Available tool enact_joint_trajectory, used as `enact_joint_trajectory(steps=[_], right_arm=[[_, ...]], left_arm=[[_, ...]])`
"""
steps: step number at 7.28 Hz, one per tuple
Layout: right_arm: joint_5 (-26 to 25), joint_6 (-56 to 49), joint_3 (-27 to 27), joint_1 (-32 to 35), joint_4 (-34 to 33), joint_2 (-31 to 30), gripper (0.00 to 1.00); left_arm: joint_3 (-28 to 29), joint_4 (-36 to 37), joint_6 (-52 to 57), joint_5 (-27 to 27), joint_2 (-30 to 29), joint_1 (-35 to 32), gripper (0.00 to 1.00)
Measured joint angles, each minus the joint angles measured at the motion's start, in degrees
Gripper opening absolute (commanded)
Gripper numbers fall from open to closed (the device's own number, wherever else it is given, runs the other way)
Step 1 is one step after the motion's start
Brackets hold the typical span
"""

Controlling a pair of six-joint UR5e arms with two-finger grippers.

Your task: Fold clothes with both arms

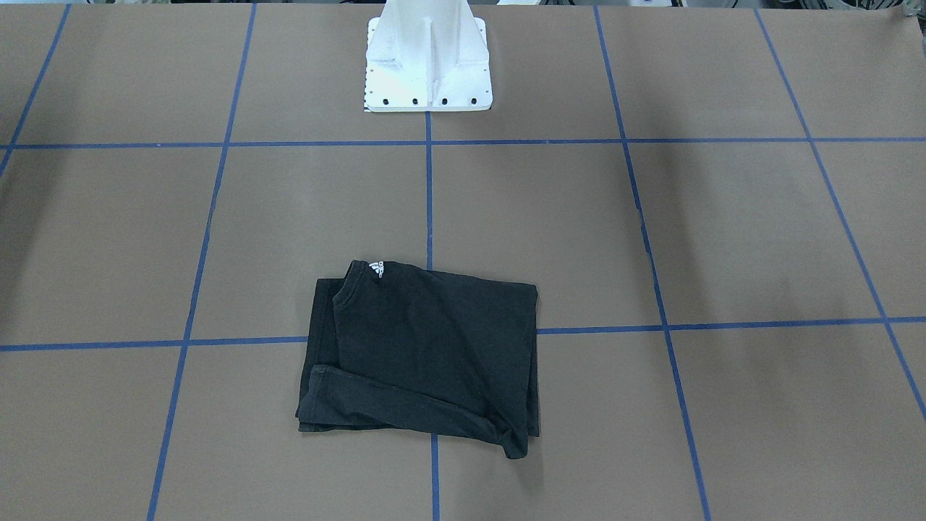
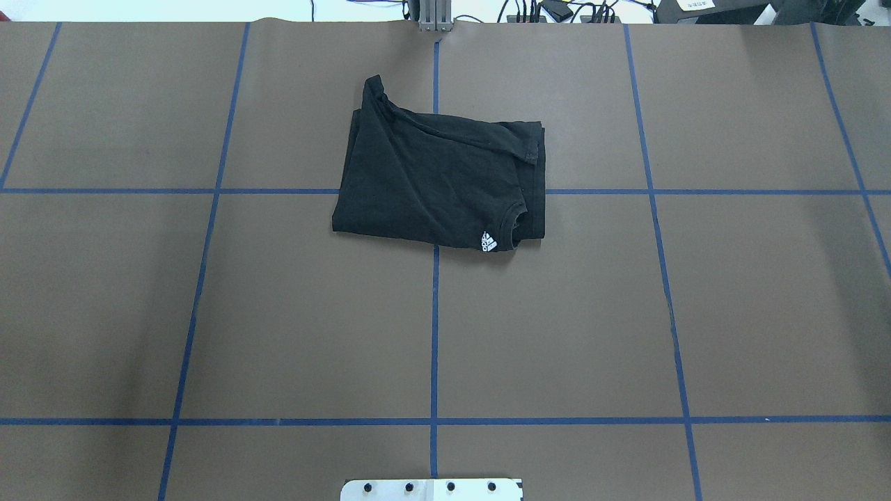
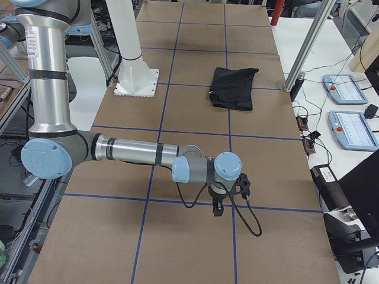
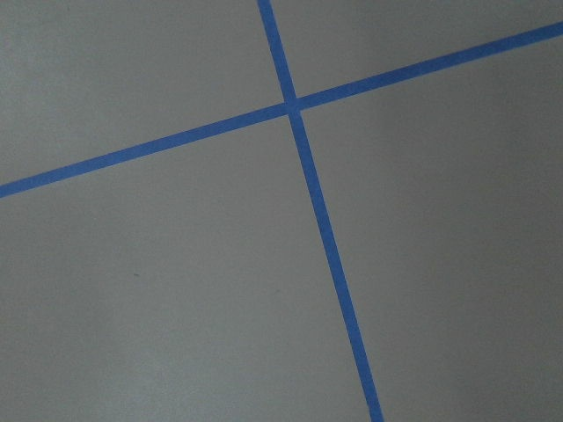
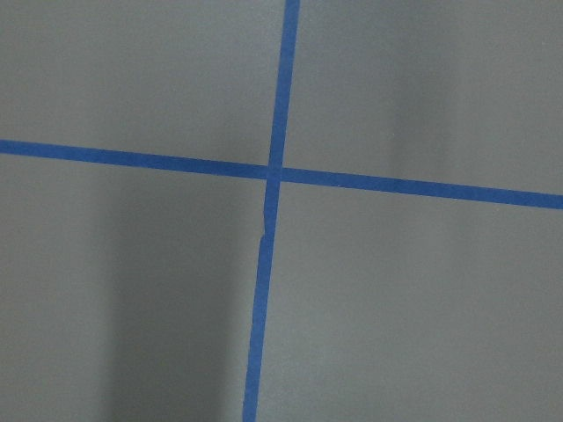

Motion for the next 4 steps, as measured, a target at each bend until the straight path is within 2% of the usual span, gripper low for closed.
enact_joint_trajectory(steps=[2,4], right_arm=[[0.06,0.0,4.12,0.0,-1.44,-1.44,1.0],[-0.45,0.02,12.99,0.0,-9.36,-2.51,1.0]], left_arm=[[-0.41,0.0,-0.22,0.0,-0.14,0.0,1.0],[-0.94,0.0,-0.4,0.08,-0.21,-0.05,1.0]])
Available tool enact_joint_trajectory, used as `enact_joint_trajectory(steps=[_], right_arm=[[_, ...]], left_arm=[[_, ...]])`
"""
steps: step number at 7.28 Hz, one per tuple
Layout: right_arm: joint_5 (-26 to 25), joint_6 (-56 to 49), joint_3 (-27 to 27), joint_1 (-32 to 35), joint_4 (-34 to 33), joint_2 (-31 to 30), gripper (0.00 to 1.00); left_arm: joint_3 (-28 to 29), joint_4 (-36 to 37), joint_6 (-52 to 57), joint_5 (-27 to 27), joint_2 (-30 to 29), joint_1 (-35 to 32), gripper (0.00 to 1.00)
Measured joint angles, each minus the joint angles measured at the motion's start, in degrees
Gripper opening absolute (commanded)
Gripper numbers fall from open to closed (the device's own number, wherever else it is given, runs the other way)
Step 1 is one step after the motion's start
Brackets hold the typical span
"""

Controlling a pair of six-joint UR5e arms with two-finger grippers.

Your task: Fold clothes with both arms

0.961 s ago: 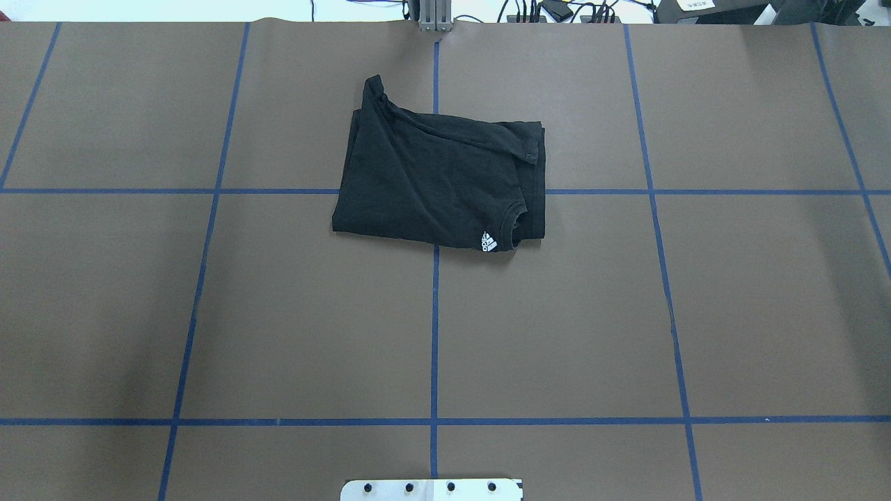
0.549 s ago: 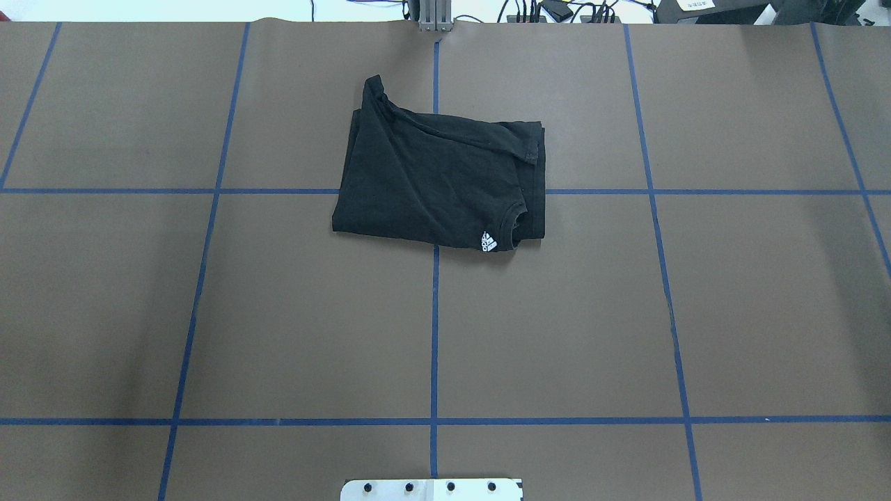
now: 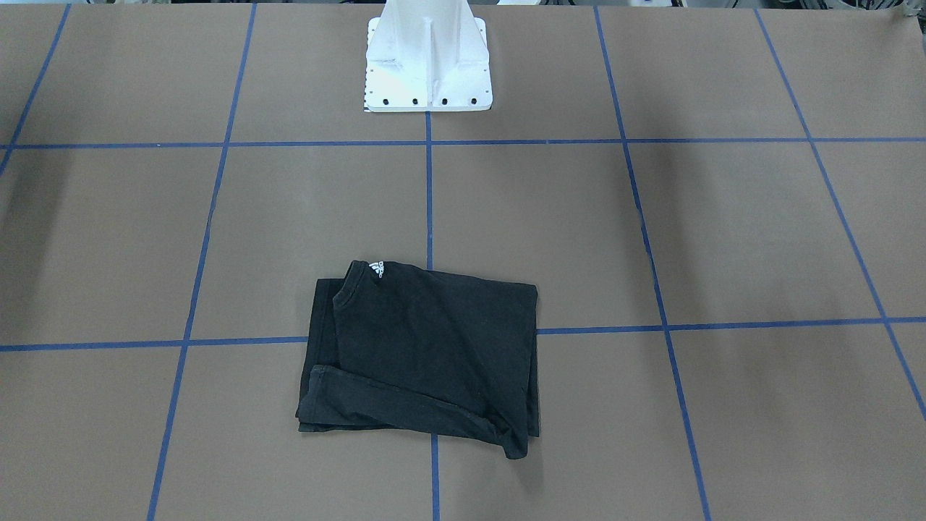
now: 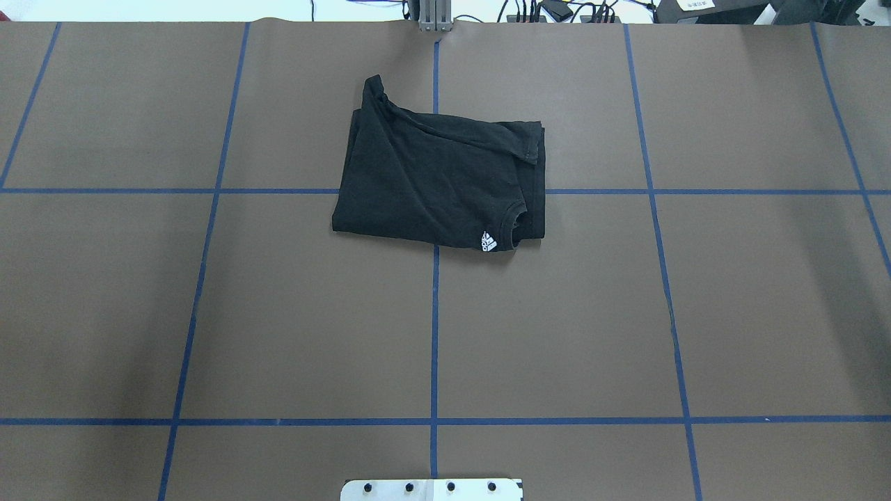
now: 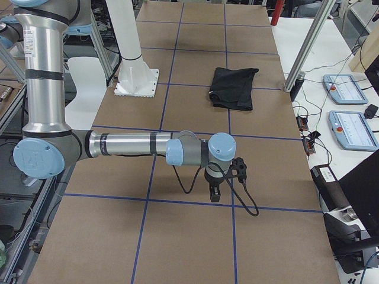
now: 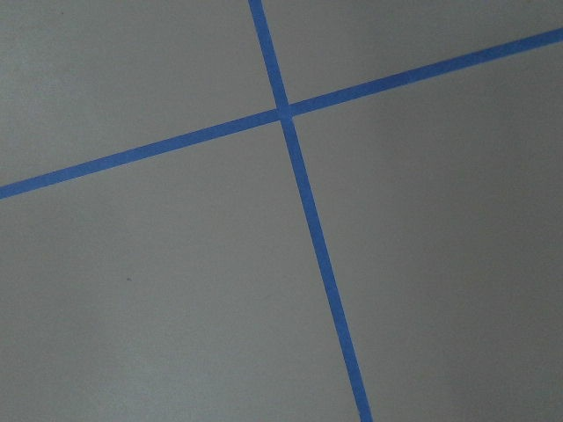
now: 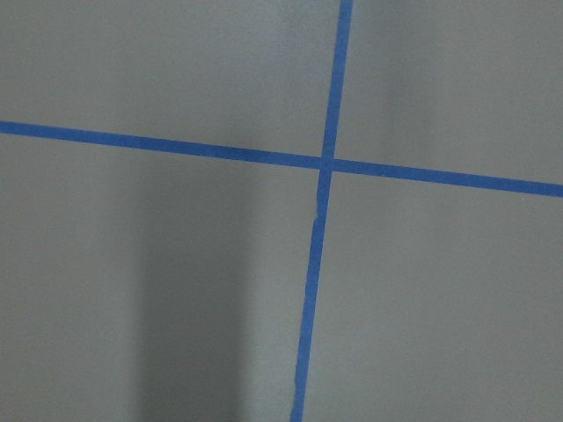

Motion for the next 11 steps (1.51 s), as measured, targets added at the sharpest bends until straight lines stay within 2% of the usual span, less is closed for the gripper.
enact_joint_trajectory(steps=[1,3,6,9,11], right_arm=[[-0.14,0.06,3.9,-0.02,-4.1,-0.47,1.0],[-0.2,0.17,6.77,-0.13,-6.61,-1.36,1.0],[-0.23,0.16,5.95,-0.25,-6.78,-1.74,1.0],[-0.34,0.23,5.39,-0.25,-6.77,-1.72,1.0],[-0.43,0.66,5.33,-0.19,-6.77,-1.7,1.0]], left_arm=[[-0.35,0.0,-0.35,0.11,-0.03,-0.01,1.0],[-1.94,0.02,-2.06,0.42,0.2,-0.03,1.0],[-2.18,0.07,-2.87,0.35,0.53,-0.03,1.0],[-2.4,-0.04,-11.6,-0.06,0.44,-0.03,1.0],[-2.47,-0.08,-12.95,-0.17,0.52,-0.03,1.0]])
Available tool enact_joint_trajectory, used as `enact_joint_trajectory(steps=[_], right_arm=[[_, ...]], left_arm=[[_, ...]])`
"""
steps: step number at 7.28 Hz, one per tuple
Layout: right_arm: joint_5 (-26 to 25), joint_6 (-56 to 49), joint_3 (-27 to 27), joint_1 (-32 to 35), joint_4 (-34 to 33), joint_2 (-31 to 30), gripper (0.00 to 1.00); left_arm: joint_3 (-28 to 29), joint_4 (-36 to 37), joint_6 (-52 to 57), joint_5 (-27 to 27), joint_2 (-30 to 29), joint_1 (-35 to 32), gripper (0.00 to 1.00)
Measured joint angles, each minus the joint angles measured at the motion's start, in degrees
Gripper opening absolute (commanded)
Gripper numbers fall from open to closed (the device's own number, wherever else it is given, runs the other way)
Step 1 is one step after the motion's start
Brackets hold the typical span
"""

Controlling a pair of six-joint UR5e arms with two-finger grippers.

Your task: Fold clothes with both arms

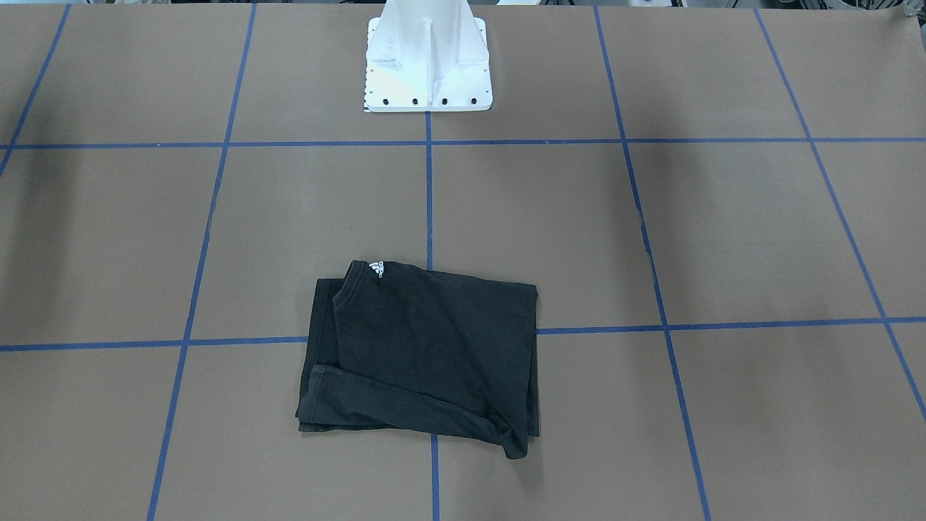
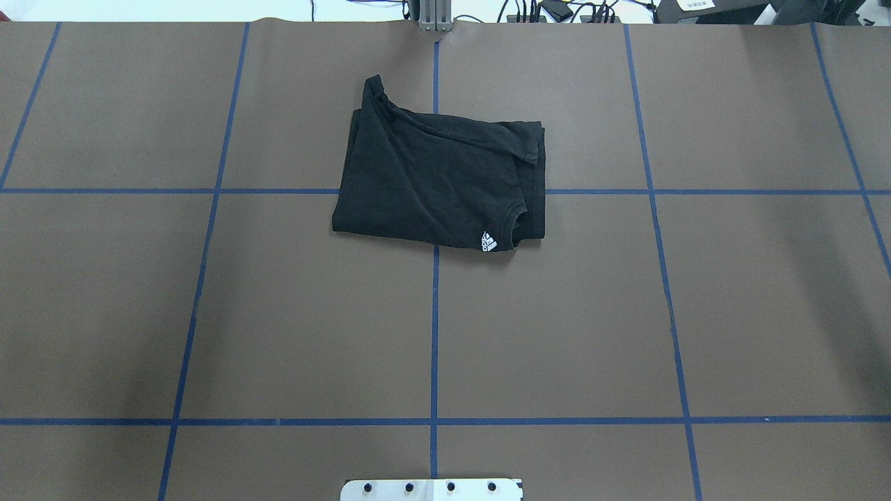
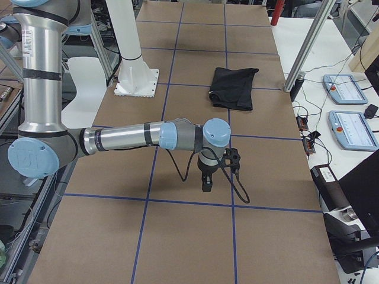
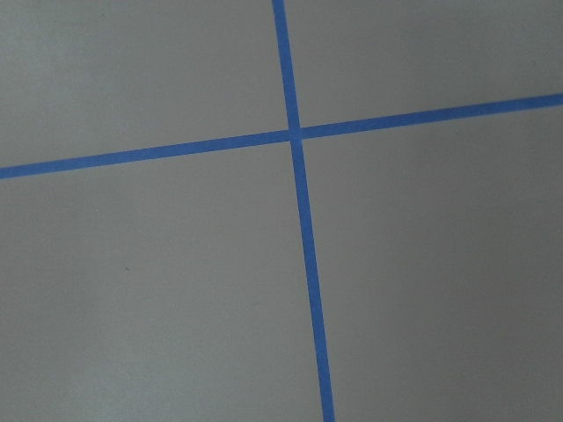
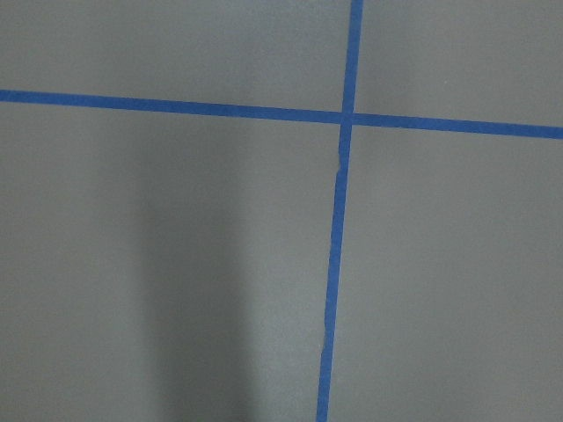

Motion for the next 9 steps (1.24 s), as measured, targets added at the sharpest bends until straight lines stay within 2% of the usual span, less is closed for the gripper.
enact_joint_trajectory(steps=[3,9], right_arm=[[-0.09,4.74,-0.01,0.01,0.0,-0.06,1.0],[-0.1,5.47,-0.01,0.01,0.0,0.01,1.0]], left_arm=[[0.17,-0.04,-0.56,-0.02,0.06,0.03,1.0],[0.46,-0.1,-0.62,-0.02,0.07,0.08,1.0]])
